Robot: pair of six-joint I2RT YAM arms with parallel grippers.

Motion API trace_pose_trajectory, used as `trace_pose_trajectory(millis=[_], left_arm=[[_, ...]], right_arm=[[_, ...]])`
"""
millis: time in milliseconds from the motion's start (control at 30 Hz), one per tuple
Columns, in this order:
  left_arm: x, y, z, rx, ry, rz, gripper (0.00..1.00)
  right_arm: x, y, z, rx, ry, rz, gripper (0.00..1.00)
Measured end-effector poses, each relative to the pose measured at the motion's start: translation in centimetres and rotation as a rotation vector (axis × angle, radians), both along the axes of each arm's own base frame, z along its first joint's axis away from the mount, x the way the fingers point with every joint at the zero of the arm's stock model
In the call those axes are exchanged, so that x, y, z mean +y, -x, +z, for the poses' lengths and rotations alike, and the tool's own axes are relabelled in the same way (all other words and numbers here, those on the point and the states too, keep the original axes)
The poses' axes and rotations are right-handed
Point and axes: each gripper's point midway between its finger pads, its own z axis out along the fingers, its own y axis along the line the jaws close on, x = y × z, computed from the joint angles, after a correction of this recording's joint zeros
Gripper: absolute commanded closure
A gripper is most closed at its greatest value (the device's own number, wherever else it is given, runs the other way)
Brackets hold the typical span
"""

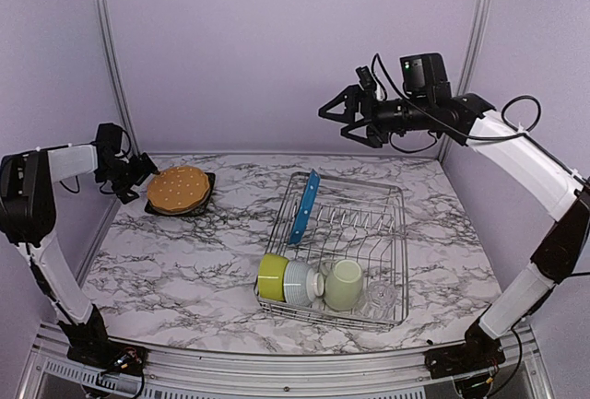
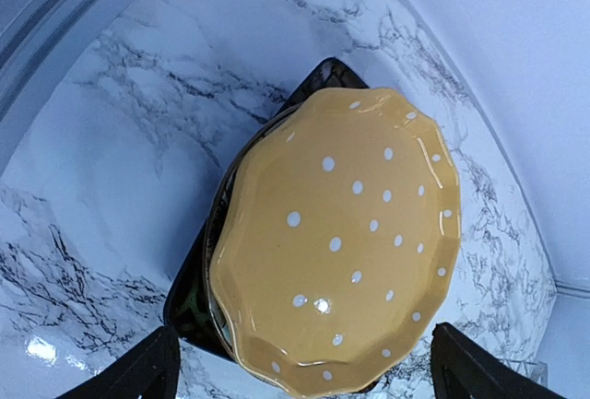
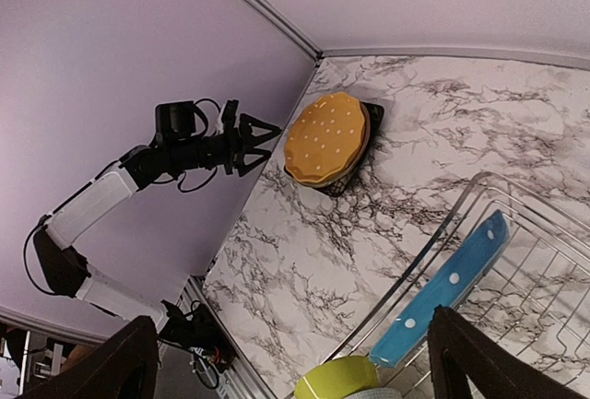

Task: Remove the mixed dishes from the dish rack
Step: Place the plate on the plate, then grab the plate from the dish rack.

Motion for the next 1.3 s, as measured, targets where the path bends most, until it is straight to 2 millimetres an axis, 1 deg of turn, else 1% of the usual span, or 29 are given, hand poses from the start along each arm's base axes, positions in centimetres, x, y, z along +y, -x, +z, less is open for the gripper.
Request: trace_pose_trajectory(millis=[67, 133, 267, 367, 500, 600, 667, 867, 1167, 1300], left_arm=[[0.2, 0.0, 1.4, -0.023, -0.014, 0.002, 0.01], [0.4, 0.1, 3.2, -0.056, -0.029, 0.011, 0.01], [0.8, 0.5, 6.5, -0.121, -0.053, 0.024, 0.01], [0.9, 0.9, 8.4, -0.158, -0.066, 0.031, 0.01], [1.0, 1.4, 9.9, -0.193, -0.080, 0.032, 0.01], [1.1, 2.0, 10.3, -0.204, -0.090, 0.033, 0.01], [1.2, 2.3, 10.2, -0.201, -0.096, 0.033, 0.01], [1.3, 3.0, 9.5, -0.182, -0.116, 0.023, 0.01], [1.7, 3.8, 10.3, -0.195, -0.148, 0.030, 0.01], [1.8, 4.2, 9.7, -0.181, -0.155, 0.032, 0.01]], right_arm=[[0.2, -0.1, -0.7, 0.020, 0.026, -0.009, 0.02], [0.6, -0.1, -1.5, 0.044, 0.056, -0.011, 0.02], [1.9, 0.6, -3.9, 0.111, 0.124, 0.000, 0.02], [2.5, 0.9, -6.0, 0.179, 0.182, -0.002, 0.02], [2.6, 1.2, -9.2, 0.268, 0.264, -0.023, 0.03], [2.4, 1.5, -10.7, 0.324, 0.303, -0.044, 0.05], [2.3, 1.6, -11.2, 0.347, 0.312, -0.059, 0.10], [2.0, 1.5, -12.4, 0.404, 0.318, -0.104, 0.13], [1.8, 1.0, -14.9, 0.518, 0.341, -0.179, 0.21], [1.8, 0.6, -16.1, 0.573, 0.371, -0.216, 0.25]])
